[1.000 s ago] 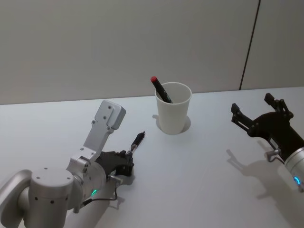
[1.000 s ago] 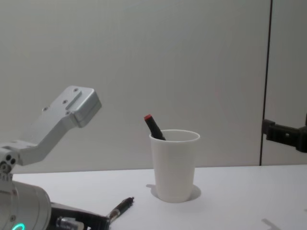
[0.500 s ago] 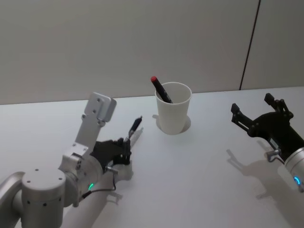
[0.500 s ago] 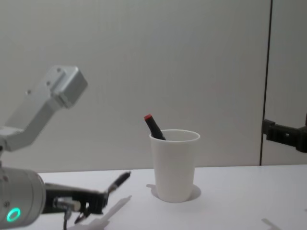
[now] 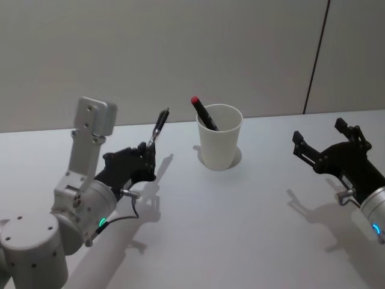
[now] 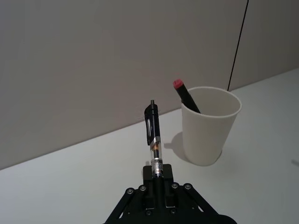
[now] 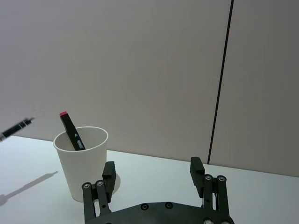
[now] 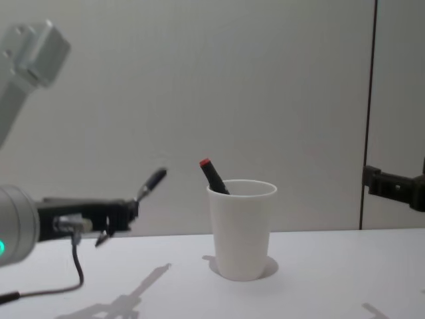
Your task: Place the pen into the pen holder.
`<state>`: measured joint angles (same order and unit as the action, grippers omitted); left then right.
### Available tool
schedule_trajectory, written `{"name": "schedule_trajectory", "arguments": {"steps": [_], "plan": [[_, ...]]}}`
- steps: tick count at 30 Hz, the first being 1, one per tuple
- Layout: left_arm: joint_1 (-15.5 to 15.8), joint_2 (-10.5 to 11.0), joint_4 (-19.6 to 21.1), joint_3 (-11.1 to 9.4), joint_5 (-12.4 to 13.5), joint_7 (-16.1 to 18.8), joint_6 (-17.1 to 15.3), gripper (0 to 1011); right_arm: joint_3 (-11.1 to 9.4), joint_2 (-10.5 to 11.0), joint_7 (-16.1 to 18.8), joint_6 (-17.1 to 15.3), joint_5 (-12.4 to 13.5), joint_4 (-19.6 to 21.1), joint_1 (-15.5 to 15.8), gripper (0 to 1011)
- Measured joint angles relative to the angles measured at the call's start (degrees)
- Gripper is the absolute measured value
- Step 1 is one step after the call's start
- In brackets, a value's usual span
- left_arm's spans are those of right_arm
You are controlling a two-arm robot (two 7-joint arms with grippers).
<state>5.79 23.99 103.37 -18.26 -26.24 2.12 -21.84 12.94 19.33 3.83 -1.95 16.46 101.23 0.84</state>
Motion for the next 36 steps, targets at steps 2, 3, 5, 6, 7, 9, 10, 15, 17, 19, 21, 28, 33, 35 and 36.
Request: {"name": "schedule_trajectory", "arguments": {"steps": [2, 3, 5, 6, 7, 9, 10, 15, 17, 19, 21, 28, 33, 35, 36], "plan": [[-0.46, 0.42, 0.69, 0.45, -0.44, 0.08, 1.6, 121, 0.0, 0.0, 0.0, 0.0, 0.0, 0.0, 0.0, 1001], [-0.54, 0.5, 0.81, 0.54, -0.58, 0.09, 2.13, 121, 0.0, 0.0, 0.0, 0.0, 0.0, 0.0, 0.0, 1001], [-1.02, 0.94, 1.44, 0.95, -0.9, 0.12, 3.7, 120, 0.0, 0.0, 0.0, 0.0, 0.0, 0.0, 0.0, 1001], [-1.15, 1.06, 1.62, 1.07, -1.01, 0.12, 4.36, 121, 0.0, 0.0, 0.0, 0.0, 0.0, 0.0, 0.0, 1001], [-1.3, 1.22, 1.86, 1.23, -1.1, 0.12, 4.89, 120, 0.0, 0.0, 0.0, 0.0, 0.0, 0.0, 0.0, 1001], [-1.6, 1.56, 2.38, 1.56, -1.31, 0.08, 6.39, 121, 0.0, 0.0, 0.0, 0.0, 0.0, 0.0, 0.0, 1001], [-1.78, 1.78, 2.73, 1.76, -1.43, -0.04, 7.4, 120, 0.0, 0.0, 0.0, 0.0, 0.0, 0.0, 0.0, 1001], [-2.16, 2.36, 3.63, 2.24, -1.75, -1.43, 10.27, 121, 0.0, 0.0, 0.0, 0.0, 0.0, 0.0, 0.0, 1001], [-2.2, 2.49, 3.96, 2.38, -1.81, -2.33, 11.22, 121, 0.0, 0.0, 0.0, 0.0, 0.0, 0.0, 0.0, 1001], [-2.2, 2.52, 4.16, 2.41, -1.82, -3.04, 11.8, 121, 0.0, 0.0, 0.0, 0.0, 0.0, 0.0, 0.01, 1001], [-2.06, 2.49, 4.42, 2.42, -1.82, -4.32, 12.59, 121, 0.0, 0.0, 0.0, 0.0, 0.0, 0.0, 0.0, 1001], [-0.93, 1.51, 4.57, 1.83, -0.8, -8.63, 13.69, 121, 0.0, 0.01, 0.0, 0.0, 0.0, 0.0, 0.0, 1001], [0.37, 0.27, 4.1, 0.99, 0.42, -11.98, 13.81, 121, 0.0, 0.0, 0.0, 0.0, 0.0, 0.0, 0.0, 1001], [0.74, -0.08, 3.9, 0.75, 0.78, -12.89, 13.81, 121, 0.0, 0.0, 0.0, 0.0, 0.0, 0.0, 0.0, 1001], [1.13, -0.39, 3.69, 0.51, 1.15, -13.96, 13.81, 121, 0.0, 0.0, 0.0, 0.0, 0.0, 0.0, 0.01, 1001]]}}
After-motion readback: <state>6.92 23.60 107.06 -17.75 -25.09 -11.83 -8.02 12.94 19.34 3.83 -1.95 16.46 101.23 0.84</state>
